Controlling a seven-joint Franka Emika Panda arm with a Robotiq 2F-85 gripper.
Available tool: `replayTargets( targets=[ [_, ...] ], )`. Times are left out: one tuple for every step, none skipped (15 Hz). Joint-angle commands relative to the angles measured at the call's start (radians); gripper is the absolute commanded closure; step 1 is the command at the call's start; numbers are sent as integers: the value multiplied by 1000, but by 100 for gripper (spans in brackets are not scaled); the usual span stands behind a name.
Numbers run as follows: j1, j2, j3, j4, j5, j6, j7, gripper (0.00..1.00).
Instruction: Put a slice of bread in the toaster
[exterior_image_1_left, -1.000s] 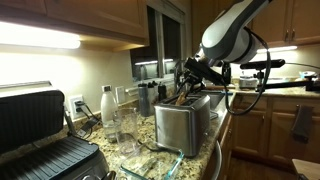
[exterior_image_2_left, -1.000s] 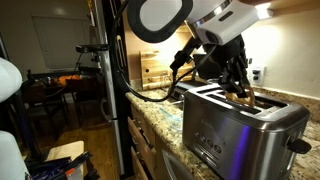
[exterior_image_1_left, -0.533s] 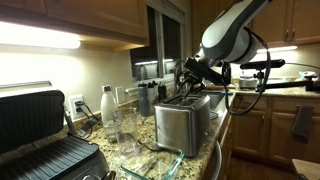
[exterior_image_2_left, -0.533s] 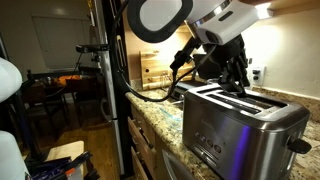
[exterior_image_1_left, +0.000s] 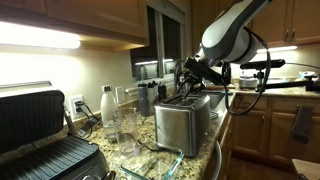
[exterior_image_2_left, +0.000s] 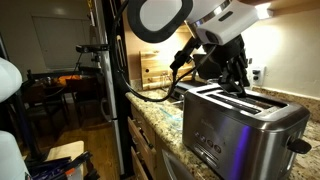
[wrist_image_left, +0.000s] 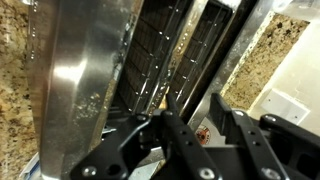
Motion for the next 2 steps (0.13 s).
replayTargets(
  targets=[
    [0, 0, 0, 0, 0, 0, 0, 59],
    [0, 0, 0, 0, 0, 0, 0, 59]
  ],
)
